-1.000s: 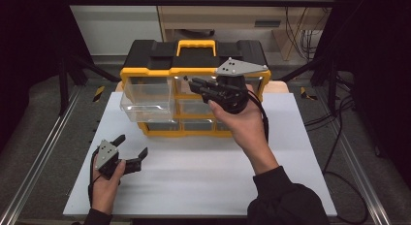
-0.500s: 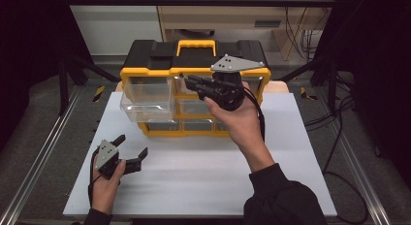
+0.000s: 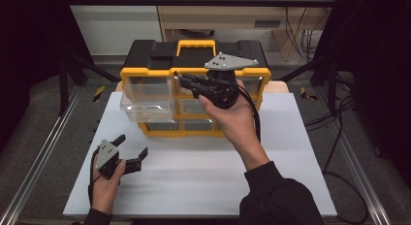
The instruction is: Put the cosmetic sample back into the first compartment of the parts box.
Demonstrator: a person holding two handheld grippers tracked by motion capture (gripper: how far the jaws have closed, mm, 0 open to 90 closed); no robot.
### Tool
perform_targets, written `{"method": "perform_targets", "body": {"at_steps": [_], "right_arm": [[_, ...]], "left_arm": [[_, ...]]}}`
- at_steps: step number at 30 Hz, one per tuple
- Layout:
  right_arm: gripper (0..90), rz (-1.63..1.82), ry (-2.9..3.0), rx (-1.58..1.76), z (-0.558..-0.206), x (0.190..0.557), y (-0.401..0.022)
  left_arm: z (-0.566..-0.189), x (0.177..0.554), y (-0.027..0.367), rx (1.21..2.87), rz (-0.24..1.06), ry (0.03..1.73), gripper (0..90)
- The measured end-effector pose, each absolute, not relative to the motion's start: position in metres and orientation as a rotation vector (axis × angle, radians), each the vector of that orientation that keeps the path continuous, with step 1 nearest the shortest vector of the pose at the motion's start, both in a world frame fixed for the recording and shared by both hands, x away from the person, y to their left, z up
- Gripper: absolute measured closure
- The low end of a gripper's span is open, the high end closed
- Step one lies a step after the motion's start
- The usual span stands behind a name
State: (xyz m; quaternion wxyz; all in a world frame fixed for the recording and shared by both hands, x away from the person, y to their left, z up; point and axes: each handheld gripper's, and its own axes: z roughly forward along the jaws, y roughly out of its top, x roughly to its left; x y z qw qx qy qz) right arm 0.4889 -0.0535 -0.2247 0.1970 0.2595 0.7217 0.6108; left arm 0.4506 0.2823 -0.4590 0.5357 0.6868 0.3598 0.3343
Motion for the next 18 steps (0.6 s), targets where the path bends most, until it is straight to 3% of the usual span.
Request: {"method": "perform_targets", "body": {"at_steps": [18], "right_arm": [[81.0, 1.713, 2.036, 0.711, -0.222, 0.492, -0.039]], "left_arm": [[-0.459, 0.451, 0.283, 1.632, 0.797, 0.858, 3.0]]}}
